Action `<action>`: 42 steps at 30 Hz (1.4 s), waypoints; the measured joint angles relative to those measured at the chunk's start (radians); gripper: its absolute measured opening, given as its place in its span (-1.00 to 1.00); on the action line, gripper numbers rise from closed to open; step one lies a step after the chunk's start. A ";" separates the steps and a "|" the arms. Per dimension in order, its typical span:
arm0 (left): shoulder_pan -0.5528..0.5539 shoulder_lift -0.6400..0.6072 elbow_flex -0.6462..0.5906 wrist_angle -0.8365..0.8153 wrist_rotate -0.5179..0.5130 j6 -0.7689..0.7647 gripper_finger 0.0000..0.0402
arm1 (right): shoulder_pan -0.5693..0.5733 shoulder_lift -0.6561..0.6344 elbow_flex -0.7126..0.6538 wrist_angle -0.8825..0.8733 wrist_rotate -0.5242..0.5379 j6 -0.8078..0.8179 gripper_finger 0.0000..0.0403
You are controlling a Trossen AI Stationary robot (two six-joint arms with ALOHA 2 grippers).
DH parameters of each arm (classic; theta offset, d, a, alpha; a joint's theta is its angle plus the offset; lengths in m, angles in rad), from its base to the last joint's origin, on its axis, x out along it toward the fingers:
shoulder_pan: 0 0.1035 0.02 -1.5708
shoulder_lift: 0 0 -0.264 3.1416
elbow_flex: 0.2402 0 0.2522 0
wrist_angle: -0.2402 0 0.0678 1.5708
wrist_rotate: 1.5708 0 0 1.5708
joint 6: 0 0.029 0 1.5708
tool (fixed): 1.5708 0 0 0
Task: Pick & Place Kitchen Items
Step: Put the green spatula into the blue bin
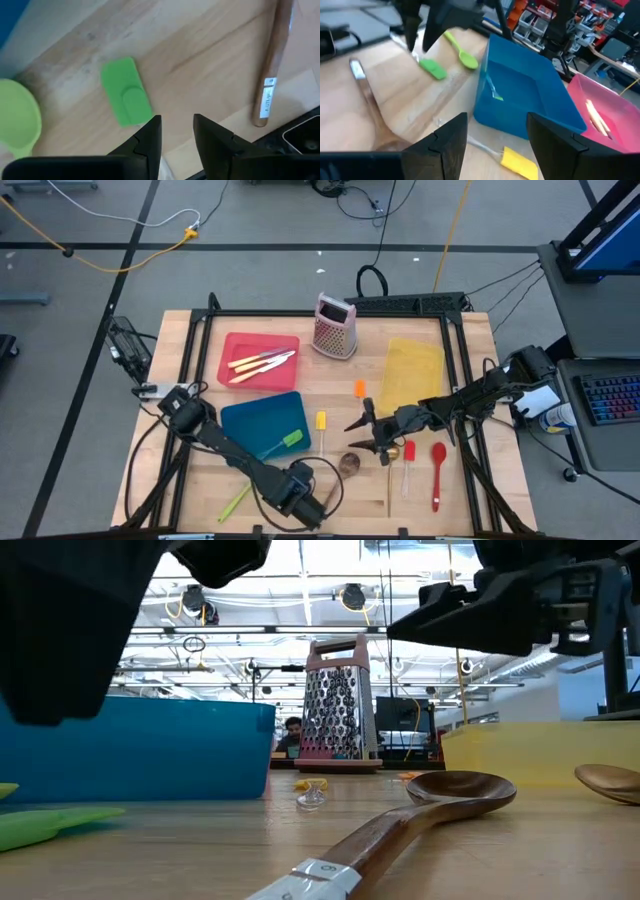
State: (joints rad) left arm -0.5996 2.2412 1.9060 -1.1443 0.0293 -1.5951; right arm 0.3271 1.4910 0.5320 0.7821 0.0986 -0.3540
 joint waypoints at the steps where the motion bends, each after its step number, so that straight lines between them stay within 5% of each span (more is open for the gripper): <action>1: 0.005 -0.002 0.000 -0.013 0.005 0.000 -0.38 | 0.000 0.000 0.000 -0.010 0.001 -0.012 -0.03; 15: 0.016 -0.002 -0.010 -0.081 0.015 -0.037 0.29 | 0.000 0.000 0.000 -0.136 0.003 0.001 -0.03; 30: 0.015 -0.010 -0.207 0.109 0.037 -0.109 0.34 | 0.000 0.000 -0.002 -0.150 0.003 0.021 -0.03; 35: 0.016 -0.009 -0.208 0.121 0.037 -0.093 0.14 | 0.000 0.000 -0.002 -0.180 0.003 0.047 -0.03; 42: 0.019 -0.009 -0.210 0.174 0.032 -0.069 -0.50 | 0.000 0.000 -0.002 -0.189 0.003 0.065 -0.03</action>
State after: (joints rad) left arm -0.5807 2.2326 1.6964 -0.9706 0.0608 -1.6637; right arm 0.3268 1.4910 0.5304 0.5934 0.1020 -0.2891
